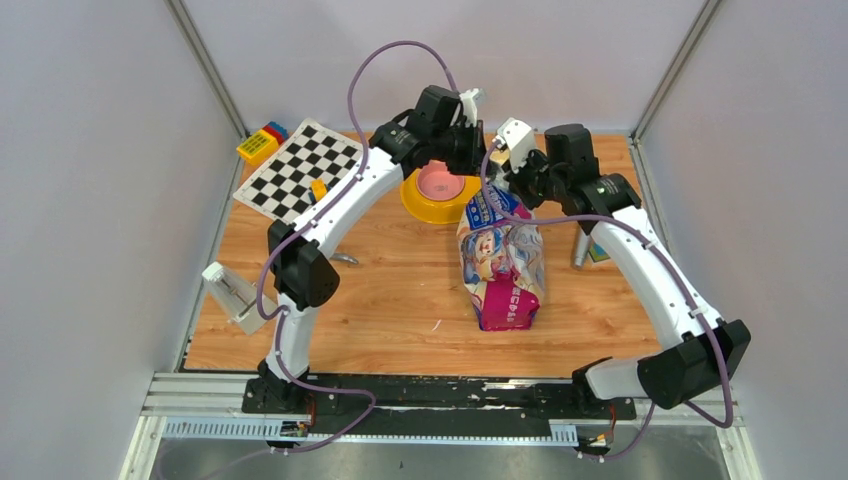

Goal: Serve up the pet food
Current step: Open the pet food bag at the center of the board.

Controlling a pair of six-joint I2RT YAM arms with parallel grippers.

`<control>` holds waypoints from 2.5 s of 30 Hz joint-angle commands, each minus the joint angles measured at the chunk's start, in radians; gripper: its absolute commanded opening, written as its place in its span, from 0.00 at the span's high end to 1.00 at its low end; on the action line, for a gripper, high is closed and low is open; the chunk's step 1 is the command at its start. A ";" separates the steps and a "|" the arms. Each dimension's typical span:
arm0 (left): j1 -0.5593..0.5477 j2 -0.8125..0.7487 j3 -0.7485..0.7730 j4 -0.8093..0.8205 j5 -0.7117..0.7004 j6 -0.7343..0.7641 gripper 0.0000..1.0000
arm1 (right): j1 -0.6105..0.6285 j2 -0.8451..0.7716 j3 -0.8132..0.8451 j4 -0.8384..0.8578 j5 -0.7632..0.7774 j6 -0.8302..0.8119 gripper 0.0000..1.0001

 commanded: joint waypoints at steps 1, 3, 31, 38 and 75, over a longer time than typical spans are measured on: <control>-0.005 -0.086 0.007 0.045 0.059 0.028 0.94 | 0.008 0.009 0.041 -0.040 -0.081 0.058 1.00; -0.006 -0.083 0.010 0.053 0.077 0.025 0.82 | 0.007 0.006 0.052 -0.040 -0.091 0.077 1.00; -0.040 -0.024 -0.008 0.007 0.019 0.039 1.00 | 0.100 -0.101 -0.082 0.183 0.329 0.034 1.00; -0.040 -0.073 -0.118 -0.016 0.000 0.068 1.00 | 0.131 -0.125 -0.148 0.347 0.528 -0.082 1.00; -0.020 -0.159 -0.142 -0.063 -0.005 0.133 1.00 | 0.102 -0.134 -0.217 0.610 0.623 -0.285 1.00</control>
